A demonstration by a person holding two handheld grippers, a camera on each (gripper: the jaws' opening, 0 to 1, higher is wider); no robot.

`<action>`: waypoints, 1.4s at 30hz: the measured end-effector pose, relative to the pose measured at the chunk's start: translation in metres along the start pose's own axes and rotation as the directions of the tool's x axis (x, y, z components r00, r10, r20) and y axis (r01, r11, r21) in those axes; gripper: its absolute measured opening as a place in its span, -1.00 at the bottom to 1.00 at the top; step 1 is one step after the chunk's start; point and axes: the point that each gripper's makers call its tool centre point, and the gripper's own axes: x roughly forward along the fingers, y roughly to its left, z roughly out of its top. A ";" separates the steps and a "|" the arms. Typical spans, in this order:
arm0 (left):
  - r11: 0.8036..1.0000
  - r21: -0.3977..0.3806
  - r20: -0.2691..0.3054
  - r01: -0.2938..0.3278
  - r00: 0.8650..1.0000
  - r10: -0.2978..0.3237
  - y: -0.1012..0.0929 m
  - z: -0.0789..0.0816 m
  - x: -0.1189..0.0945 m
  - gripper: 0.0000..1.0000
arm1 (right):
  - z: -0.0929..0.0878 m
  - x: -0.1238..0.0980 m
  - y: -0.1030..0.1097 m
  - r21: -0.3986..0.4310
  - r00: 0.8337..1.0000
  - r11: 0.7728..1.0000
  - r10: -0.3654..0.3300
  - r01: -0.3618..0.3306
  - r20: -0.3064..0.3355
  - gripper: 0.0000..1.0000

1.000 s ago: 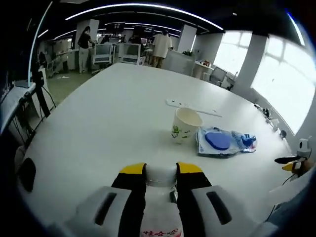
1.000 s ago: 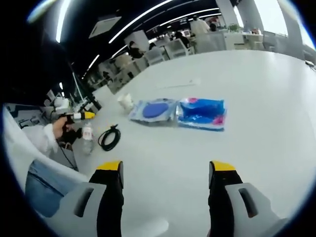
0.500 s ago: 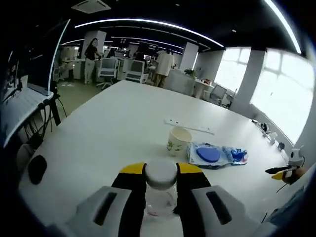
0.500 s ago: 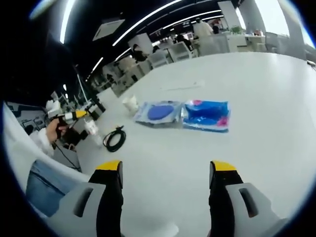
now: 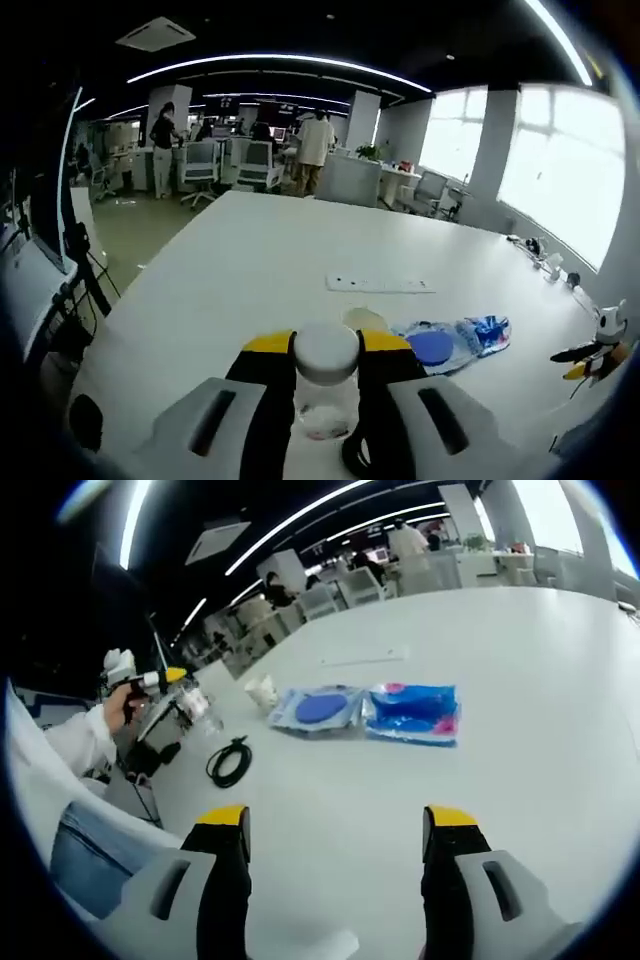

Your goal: Arrange the tabletop items into an orderly group along one side of the table until the central work area is clear of visible clutter.

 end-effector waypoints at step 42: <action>0.992 0.114 -0.068 0.059 0.996 -0.051 0.001 0.023 0.104 -0.57 | 0.000 0.012 -0.014 0.040 0.999 0.999 -0.009 0.011 -0.037 0.38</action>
